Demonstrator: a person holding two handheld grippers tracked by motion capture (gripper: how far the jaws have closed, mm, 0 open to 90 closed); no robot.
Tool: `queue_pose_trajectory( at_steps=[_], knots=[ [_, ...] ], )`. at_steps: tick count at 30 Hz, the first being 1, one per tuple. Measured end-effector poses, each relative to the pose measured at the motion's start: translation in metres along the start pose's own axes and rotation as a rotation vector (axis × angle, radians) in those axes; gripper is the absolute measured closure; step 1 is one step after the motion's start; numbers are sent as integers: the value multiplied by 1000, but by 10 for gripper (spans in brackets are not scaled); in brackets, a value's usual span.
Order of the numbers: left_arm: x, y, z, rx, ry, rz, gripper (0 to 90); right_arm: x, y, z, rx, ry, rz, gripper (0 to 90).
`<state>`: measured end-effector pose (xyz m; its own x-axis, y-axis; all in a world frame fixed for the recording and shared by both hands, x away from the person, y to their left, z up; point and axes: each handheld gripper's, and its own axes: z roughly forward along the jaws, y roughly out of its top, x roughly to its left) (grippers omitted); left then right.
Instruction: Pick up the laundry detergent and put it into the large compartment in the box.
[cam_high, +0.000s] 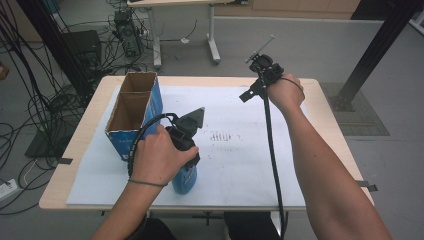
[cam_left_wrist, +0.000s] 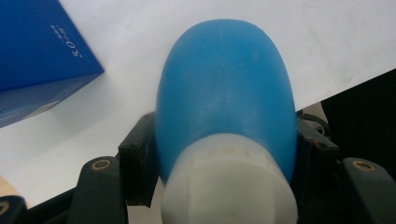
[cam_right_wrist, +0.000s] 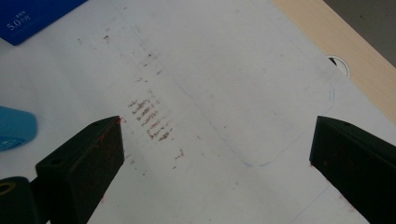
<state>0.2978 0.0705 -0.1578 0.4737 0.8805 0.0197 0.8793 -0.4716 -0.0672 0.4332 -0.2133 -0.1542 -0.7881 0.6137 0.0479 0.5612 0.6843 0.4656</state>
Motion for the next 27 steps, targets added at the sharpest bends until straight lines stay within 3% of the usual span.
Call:
queue_pose_trajectory(
  at_steps=[27],
  knots=[
    [-1,-3,0,-13,4,1,376,0,-2,0,-3,7,11,33]
  ],
)
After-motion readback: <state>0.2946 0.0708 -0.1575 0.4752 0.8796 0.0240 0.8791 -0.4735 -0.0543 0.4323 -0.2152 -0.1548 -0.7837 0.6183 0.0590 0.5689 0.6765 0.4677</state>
